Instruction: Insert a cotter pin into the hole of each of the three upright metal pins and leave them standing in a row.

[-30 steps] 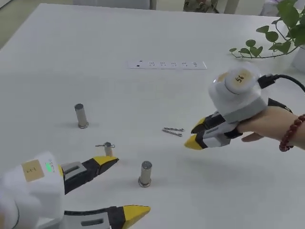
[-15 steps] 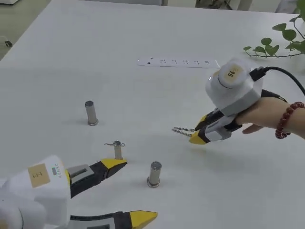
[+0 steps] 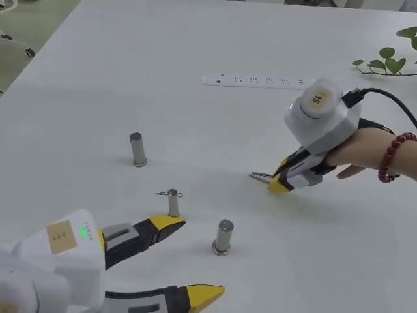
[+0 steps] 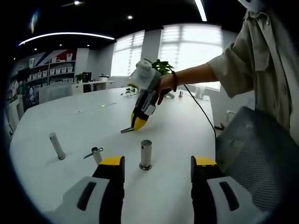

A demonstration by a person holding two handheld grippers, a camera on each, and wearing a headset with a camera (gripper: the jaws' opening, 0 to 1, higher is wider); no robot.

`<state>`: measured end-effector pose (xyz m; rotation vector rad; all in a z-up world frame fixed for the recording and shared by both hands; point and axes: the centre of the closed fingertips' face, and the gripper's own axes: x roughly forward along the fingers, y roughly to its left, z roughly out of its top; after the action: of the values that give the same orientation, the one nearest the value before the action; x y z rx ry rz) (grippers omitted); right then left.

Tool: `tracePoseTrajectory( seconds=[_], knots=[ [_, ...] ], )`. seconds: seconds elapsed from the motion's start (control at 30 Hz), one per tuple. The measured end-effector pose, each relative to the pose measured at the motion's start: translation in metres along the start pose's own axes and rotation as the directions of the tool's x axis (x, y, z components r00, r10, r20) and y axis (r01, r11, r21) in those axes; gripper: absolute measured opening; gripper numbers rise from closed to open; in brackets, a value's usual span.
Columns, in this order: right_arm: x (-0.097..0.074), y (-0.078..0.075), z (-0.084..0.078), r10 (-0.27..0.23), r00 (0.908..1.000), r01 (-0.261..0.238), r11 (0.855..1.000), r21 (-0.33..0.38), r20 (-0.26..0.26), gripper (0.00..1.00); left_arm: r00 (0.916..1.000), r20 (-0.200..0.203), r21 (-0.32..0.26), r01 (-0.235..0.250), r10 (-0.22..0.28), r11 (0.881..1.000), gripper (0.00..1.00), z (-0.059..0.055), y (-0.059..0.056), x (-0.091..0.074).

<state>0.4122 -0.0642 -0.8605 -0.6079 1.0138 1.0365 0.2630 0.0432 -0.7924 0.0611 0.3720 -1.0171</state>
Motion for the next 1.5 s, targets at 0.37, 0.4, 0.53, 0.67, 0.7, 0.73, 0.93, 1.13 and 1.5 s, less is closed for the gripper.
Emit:
tracePoseTrajectory(
  seconds=[0.37, 0.4, 0.53, 0.67, 0.7, 0.73, 0.93, 1.13, 1.5],
  knots=[
    [0.006, -0.002, 0.0, 0.01, 0.9997, -0.01, 1.0, -0.024, -0.024, 0.12, 0.9999, 0.008, -0.011, -0.01, 0.01, 1.0, 0.53, 0.002, 0.002, -0.002],
    [0.006, -0.002, 0.0, 0.007, 0.9996, -0.008, 1.0, -0.029, -0.027, 0.12, 0.9999, 0.008, -0.011, -0.009, 0.009, 1.0, 0.53, 0.002, 0.002, -0.002],
    [0.006, -0.004, -0.001, 0.003, 0.9994, -0.004, 0.999, -0.042, -0.036, 0.09, 1.0, 0.006, -0.016, -0.001, 0.001, 1.0, 0.52, 0.001, 0.001, -0.003],
    [0.009, -0.008, 0.0, -0.021, 0.9982, 0.015, 0.995, -0.103, -0.056, 0.08, 0.9999, 0.009, -0.018, -0.004, 0.005, 1.0, 0.52, 0.002, 0.001, -0.003],
    [0.009, -0.008, 0.0, -0.027, 0.9977, 0.02, 0.993, -0.119, -0.061, 0.07, 0.9999, 0.01, -0.018, -0.005, 0.006, 1.0, 0.52, 0.002, 0.001, -0.003],
    [0.009, -0.008, 0.0, -0.032, 0.9972, 0.023, 0.992, -0.122, -0.068, 0.07, 0.9999, 0.01, -0.017, -0.007, 0.007, 1.0, 0.52, 0.002, 0.002, -0.003],
    [0.008, -0.007, -0.001, -0.049, 0.9956, 0.036, 0.988, -0.152, -0.08, 0.07, 0.9999, 0.007, -0.017, -0.009, 0.009, 1.0, 0.51, 0.002, 0.003, -0.004],
    [0.009, -0.009, -0.001, -0.065, 0.9937, 0.046, 0.98, -0.195, -0.091, 0.05, 0.9998, 0.005, -0.017, -0.017, 0.018, 1.0, 0.5, 0.002, 0.004, -0.006],
    [0.005, -0.007, 0.002, -0.072, 0.9957, 0.056, 0.967, -0.247, -0.058, 0.03, 0.9995, 0.006, -0.019, -0.031, 0.031, 0.999, 0.5, 0.004, 0.008, -0.012]
  ],
)
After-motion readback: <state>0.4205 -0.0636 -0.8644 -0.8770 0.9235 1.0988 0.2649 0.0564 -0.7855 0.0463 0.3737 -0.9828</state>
